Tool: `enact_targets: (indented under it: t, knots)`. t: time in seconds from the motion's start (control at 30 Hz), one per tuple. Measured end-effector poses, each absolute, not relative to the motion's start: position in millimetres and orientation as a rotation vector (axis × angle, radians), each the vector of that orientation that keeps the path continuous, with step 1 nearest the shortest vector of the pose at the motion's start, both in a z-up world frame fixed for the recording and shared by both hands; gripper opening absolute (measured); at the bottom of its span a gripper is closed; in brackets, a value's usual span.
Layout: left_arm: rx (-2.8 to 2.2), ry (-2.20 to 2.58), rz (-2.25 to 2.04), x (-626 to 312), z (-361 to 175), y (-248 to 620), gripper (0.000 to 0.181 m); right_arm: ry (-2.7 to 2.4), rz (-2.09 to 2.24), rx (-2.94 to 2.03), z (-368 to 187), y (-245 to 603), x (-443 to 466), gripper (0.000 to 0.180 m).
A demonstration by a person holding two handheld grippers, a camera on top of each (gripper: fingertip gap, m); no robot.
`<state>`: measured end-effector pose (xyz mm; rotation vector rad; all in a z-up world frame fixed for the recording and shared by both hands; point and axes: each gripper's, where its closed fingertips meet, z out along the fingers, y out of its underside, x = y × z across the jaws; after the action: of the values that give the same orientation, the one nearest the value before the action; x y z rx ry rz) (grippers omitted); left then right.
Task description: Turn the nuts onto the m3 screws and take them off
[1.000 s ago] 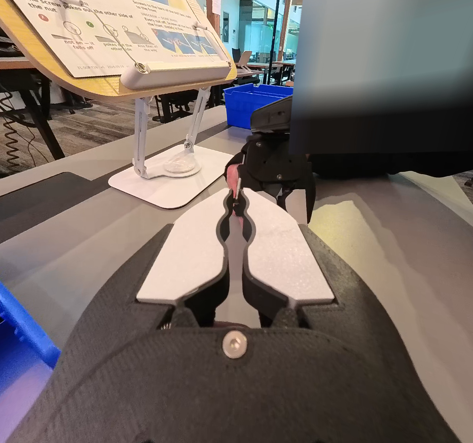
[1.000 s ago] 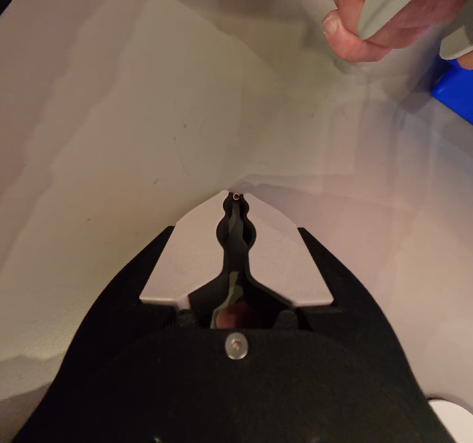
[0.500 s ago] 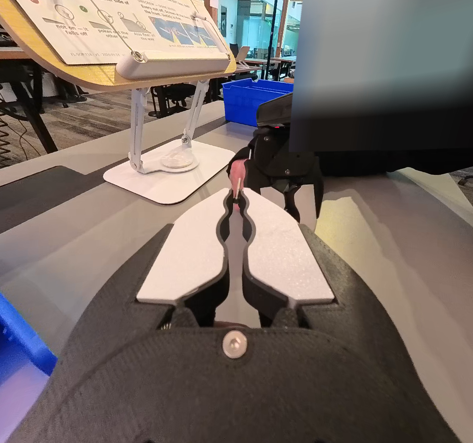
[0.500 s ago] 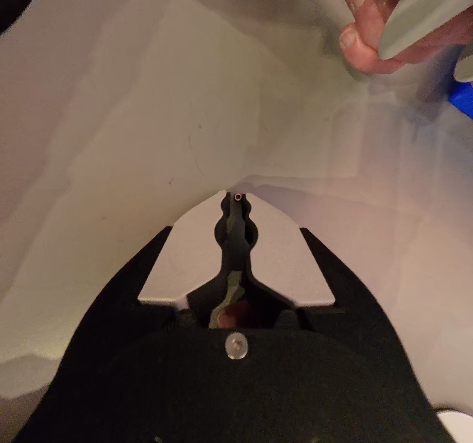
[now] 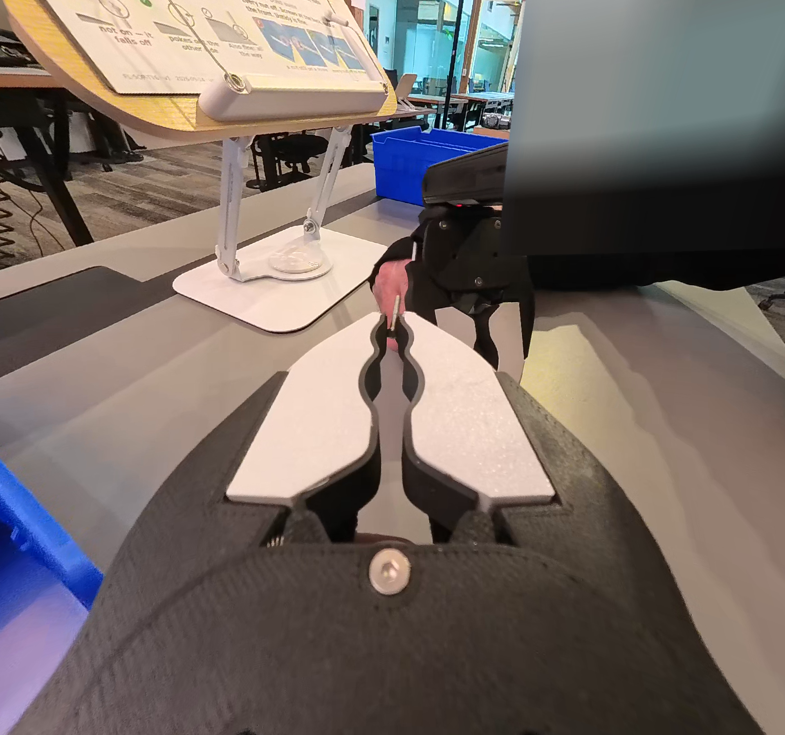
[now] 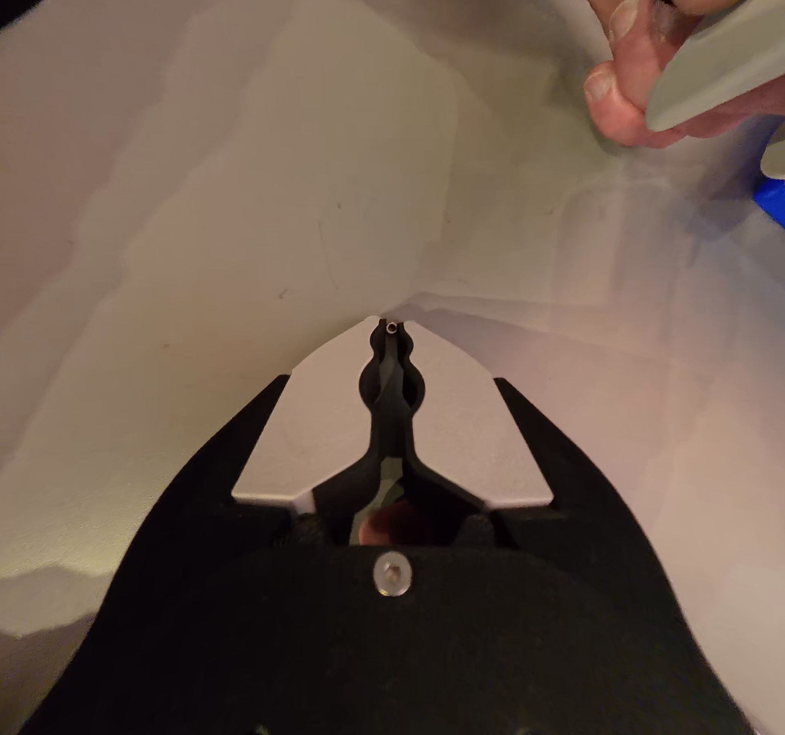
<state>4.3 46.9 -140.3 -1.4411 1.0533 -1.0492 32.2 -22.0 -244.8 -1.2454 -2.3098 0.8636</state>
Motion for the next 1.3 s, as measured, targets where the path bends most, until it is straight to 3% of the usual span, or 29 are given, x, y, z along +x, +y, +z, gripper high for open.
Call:
enact_targets:
  t: [0.03,0.5,1.3]
  knots:
    - [-1.441,1.054,-1.051,4.4,-140.5,46.7,0.004,-2.305,0.869,-1.241,-244.6,-22.6,32.0,0.005]
    - [-1.445,1.011,-1.128,7.8,-142.8,47.7,0.004,-2.2,0.911,-1.217,-232.0,-26.2,33.0,0.005]
    - [-1.396,0.897,-1.545,27.9,-128.6,16.3,0.004,-1.795,0.905,-1.148,-164.2,-25.8,59.9,0.005]
